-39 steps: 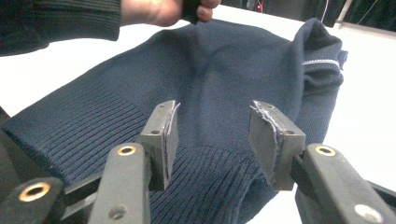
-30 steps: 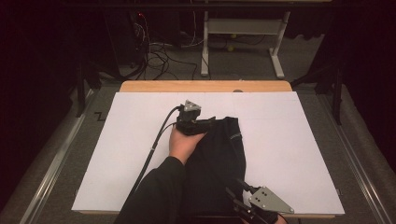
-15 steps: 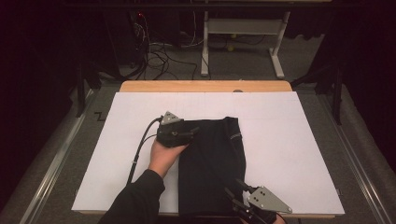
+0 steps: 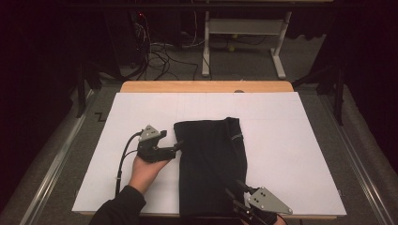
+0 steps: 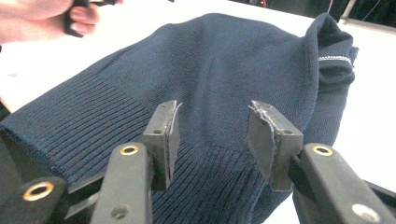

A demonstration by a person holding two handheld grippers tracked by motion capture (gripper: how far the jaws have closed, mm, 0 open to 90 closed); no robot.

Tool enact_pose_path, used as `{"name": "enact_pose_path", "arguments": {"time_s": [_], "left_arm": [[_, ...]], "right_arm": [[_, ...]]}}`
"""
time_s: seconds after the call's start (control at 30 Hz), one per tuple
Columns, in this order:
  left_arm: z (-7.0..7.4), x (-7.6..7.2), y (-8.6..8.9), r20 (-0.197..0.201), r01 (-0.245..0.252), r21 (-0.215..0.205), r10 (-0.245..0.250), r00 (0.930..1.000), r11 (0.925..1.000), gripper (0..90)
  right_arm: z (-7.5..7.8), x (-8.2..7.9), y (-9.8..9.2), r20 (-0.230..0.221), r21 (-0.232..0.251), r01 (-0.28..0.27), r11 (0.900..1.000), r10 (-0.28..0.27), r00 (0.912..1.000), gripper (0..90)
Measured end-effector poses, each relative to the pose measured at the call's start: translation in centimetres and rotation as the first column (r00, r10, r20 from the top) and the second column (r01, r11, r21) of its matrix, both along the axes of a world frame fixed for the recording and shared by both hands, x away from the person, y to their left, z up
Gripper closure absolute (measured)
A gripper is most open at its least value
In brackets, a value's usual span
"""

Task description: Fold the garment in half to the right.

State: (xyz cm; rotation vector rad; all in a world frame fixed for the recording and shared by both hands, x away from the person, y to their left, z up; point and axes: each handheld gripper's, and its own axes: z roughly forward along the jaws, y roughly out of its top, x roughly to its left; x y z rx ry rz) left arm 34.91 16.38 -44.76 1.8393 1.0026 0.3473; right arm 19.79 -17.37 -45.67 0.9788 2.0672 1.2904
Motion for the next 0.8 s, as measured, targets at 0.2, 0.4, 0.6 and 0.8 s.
{"name": "enact_pose_path", "arguments": {"time_s": [0.2, 0.4, 0.6, 0.8], "left_arm": [[-0.6, -2.7, 2.6, 0.005, 0.024, 0.010, -0.024, 0.9997, 0.9997, 11.1], [-1.4, -5.1, 5.3, -0.004, 0.006, -0.007, -0.006, 1.0000, 1.0000, 0.0], [-2.2, -6.6, 6.5, -0.002, -0.017, -0.026, 0.017, 0.9999, 0.9995, 0.0], [-2.3, -6.9, 6.4, 0.013, 0.015, 0.009, -0.015, 0.9998, 0.9998, 0.0]], "right_arm": [[0.0, 0.0, 0.1, 0.000, 0.001, -0.001, 1.000, 0.001, 1.0000, 55.6], [-0.1, 0.0, 0.3, -0.004, -0.005, 0.000, 1.000, 0.000, 1.0000, 56.8], [-0.1, 0.3, 0.3, -0.005, -0.004, 0.001, 1.000, -0.001, 1.0000, 60.1], [0.2, 1.4, -1.1, -0.014, 0.025, 0.032, 0.999, -0.032, 0.9994, 67.0]]}}
